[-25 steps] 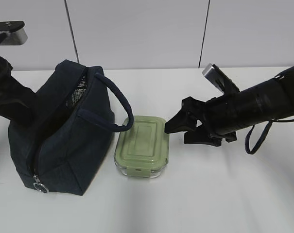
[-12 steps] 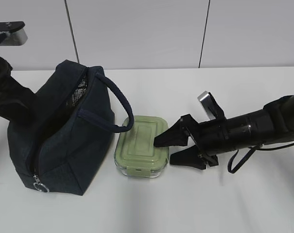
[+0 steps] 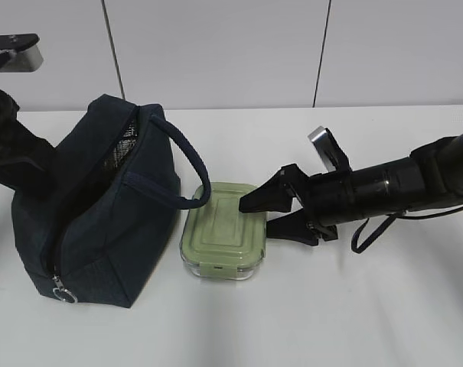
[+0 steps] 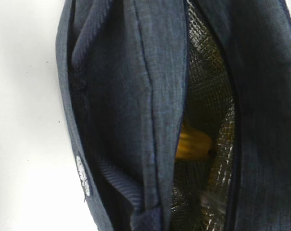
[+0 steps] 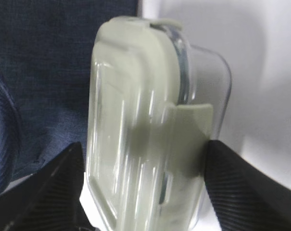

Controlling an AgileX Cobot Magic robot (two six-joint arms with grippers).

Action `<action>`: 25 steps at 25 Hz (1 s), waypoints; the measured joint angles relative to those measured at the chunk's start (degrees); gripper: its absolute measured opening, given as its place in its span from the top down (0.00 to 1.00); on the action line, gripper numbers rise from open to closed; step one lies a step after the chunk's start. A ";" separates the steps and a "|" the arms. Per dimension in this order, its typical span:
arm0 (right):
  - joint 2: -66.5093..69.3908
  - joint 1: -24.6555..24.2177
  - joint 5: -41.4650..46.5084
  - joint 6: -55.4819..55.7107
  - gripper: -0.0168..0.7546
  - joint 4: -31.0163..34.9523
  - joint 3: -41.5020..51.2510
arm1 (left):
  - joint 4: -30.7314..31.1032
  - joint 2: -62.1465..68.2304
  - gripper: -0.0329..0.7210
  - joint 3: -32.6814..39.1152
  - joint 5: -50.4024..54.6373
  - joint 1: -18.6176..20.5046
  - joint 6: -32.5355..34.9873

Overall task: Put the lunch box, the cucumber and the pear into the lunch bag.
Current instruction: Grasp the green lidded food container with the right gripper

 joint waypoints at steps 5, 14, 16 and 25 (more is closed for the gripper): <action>0.90 0.00 -1.28 0.00 0.21 -0.36 -0.35 | 0.00 0.00 0.95 0.00 0.00 0.00 0.00; 1.88 0.51 -1.28 0.01 0.21 -0.57 -0.35 | 0.00 0.00 0.95 0.00 0.00 0.00 0.00; 1.88 1.13 -1.65 -0.44 0.21 -0.57 -0.35 | 0.00 0.00 0.95 0.00 0.00 0.00 0.00; 1.88 1.75 -2.05 -1.27 0.21 0.11 -0.35 | 0.00 0.00 0.95 0.00 0.00 0.00 0.00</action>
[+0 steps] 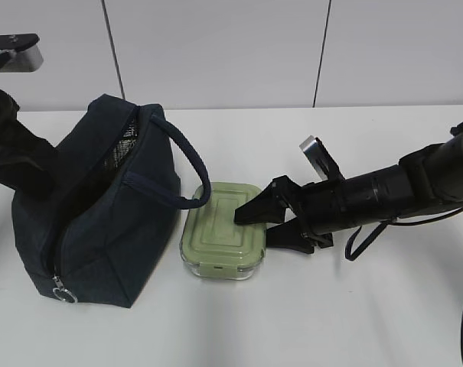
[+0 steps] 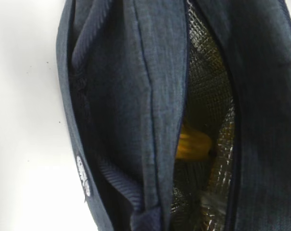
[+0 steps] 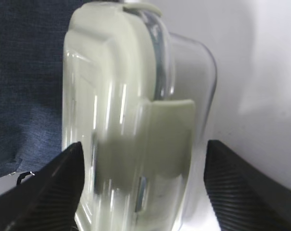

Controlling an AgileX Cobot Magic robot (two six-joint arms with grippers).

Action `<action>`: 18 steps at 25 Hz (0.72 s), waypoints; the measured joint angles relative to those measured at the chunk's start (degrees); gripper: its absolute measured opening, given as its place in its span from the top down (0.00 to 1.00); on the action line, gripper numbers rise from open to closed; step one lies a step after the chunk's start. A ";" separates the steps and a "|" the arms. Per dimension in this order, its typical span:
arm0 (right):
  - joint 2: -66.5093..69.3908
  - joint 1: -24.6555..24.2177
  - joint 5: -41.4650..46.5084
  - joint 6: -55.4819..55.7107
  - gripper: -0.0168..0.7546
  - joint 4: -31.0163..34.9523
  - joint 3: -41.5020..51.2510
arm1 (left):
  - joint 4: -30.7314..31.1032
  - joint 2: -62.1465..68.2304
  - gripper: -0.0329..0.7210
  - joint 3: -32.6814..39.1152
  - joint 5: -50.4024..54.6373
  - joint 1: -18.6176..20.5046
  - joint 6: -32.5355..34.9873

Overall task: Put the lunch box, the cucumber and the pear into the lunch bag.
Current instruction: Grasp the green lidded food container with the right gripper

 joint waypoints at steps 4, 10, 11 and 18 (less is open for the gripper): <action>0.00 0.00 0.01 -0.09 0.21 0.00 0.00 | 0.00 0.00 0.95 0.00 0.00 0.00 0.00; 0.00 0.00 0.01 -0.09 0.23 0.00 0.00 | 0.00 0.00 0.95 0.00 -0.05 0.00 0.00; 0.00 0.00 0.01 -0.09 0.25 0.00 0.00 | 0.00 0.00 0.95 0.00 -0.05 0.00 0.00; 0.47 0.00 1.08 0.12 0.49 0.52 0.00 | 0.00 0.00 0.95 0.00 -0.05 0.00 0.00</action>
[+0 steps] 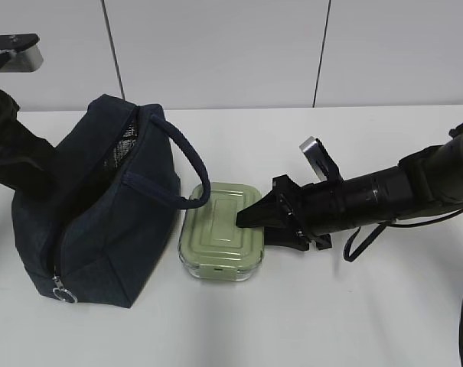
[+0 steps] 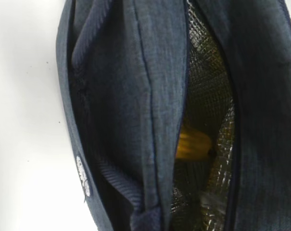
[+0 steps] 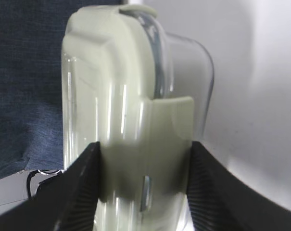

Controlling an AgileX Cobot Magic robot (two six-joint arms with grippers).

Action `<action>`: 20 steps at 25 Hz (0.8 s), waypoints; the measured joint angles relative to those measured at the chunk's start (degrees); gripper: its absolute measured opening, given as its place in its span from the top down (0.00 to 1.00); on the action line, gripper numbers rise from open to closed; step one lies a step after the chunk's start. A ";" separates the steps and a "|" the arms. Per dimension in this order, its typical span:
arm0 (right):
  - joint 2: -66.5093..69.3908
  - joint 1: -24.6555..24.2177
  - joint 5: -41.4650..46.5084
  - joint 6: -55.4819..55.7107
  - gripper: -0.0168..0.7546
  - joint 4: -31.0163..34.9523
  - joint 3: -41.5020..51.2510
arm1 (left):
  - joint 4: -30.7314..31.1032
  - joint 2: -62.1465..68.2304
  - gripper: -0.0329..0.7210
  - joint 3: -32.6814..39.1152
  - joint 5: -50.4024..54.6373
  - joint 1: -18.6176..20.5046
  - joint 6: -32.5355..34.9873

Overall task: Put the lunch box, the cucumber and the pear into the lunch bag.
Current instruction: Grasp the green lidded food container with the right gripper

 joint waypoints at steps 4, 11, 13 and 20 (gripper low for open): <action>0.35 0.00 1.08 0.00 0.49 0.09 0.00 | 0.01 0.00 0.95 0.00 0.00 0.00 0.00; -0.05 0.00 1.32 -0.10 0.49 -0.73 0.00 | 0.06 0.00 0.95 0.00 0.00 0.00 0.00; -1.40 -0.38 0.58 -0.10 0.49 -1.75 0.00 | 0.06 0.00 0.95 0.00 0.00 0.00 0.00; -7.76 -3.21 -0.79 -0.22 0.49 -4.81 0.00 | 0.51 0.00 0.95 0.00 0.00 0.00 0.00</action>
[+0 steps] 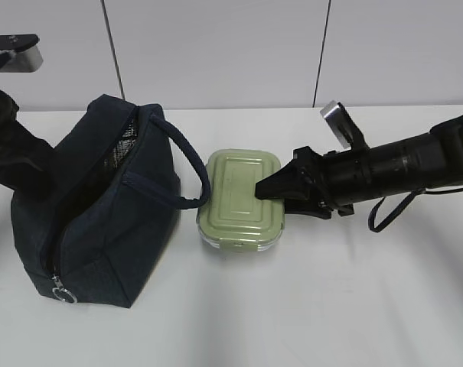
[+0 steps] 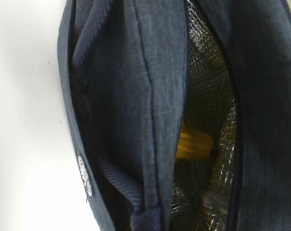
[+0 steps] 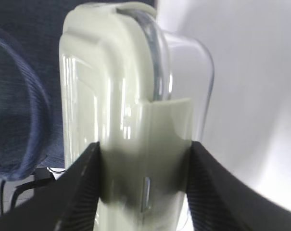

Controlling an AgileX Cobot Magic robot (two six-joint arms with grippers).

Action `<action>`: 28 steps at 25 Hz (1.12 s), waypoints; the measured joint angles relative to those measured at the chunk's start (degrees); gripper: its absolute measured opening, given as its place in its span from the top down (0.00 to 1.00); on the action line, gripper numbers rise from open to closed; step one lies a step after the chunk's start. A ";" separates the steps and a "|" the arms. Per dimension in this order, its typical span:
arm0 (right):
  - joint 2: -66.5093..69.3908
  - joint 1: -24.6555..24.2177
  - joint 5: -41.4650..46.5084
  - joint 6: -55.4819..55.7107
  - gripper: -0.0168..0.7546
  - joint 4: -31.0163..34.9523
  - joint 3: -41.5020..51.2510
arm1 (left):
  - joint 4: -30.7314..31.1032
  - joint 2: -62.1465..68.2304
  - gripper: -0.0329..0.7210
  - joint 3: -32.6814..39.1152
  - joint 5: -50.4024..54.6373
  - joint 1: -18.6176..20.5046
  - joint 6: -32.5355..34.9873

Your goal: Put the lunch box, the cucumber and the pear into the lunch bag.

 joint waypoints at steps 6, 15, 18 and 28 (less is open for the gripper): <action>-6.59 -0.35 -2.85 -0.57 0.49 -6.20 -0.43 | 0.40 0.00 0.95 0.00 0.00 0.00 0.00; -14.31 -0.28 -2.30 1.44 0.49 -10.10 -12.97 | 0.42 0.00 0.95 0.00 0.00 0.00 0.00; -14.83 -0.19 -1.54 5.00 0.49 -11.80 -19.60 | 0.42 0.00 0.95 0.00 0.06 0.00 0.00; -14.83 0.94 0.16 16.94 0.50 -28.92 -26.03 | 0.47 0.00 0.95 0.00 0.07 0.00 0.00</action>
